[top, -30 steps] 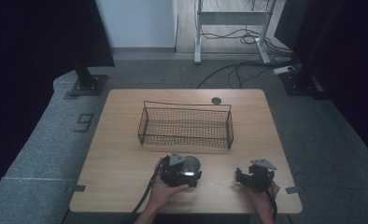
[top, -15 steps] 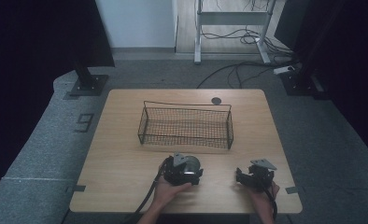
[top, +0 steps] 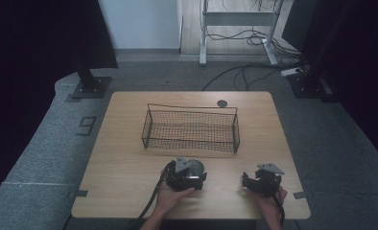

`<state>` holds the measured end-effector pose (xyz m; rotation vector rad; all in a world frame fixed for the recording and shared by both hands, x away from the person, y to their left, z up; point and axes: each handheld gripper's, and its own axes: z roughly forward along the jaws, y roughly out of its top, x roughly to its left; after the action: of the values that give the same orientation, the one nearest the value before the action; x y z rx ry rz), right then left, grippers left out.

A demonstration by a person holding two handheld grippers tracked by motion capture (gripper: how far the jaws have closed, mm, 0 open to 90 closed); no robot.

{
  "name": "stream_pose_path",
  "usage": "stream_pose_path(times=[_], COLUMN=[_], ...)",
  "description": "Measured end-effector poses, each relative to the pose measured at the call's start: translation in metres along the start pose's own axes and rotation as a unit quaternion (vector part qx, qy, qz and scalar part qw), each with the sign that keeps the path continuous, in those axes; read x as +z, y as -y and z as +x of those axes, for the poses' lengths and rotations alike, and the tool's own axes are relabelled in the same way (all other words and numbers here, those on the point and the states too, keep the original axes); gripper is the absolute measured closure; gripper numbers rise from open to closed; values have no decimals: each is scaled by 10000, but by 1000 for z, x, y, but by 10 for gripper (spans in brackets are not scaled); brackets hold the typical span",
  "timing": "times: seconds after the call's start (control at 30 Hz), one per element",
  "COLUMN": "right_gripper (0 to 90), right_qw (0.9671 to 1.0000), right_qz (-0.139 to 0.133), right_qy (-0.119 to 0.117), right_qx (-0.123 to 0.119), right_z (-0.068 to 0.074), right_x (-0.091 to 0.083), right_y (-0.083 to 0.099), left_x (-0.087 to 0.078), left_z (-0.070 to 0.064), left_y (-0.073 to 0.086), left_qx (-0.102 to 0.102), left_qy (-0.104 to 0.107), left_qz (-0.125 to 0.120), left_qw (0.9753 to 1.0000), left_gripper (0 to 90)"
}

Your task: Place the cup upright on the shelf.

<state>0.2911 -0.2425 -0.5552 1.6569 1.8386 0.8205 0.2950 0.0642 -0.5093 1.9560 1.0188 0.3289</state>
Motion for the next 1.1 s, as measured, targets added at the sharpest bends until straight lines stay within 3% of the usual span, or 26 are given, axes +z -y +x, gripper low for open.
stream_pose_path(times=[0.73, 1.1], right_gripper=[127, 130], right_qw=[10000, 10000], right_qz=[-12, -10], right_qy=[7, 15], right_qx=[-7, 12], right_z=[0, 0], right_x=[0, 0], right_y=[0, 0], left_x=[-27, -34], left_z=[18, 19], left_y=[-9, -18], left_qx=[-186, -96], left_qy=[62, 134], left_qz=[-151, -123], left_qw=[9997, 9998], left_gripper=[145, 145])
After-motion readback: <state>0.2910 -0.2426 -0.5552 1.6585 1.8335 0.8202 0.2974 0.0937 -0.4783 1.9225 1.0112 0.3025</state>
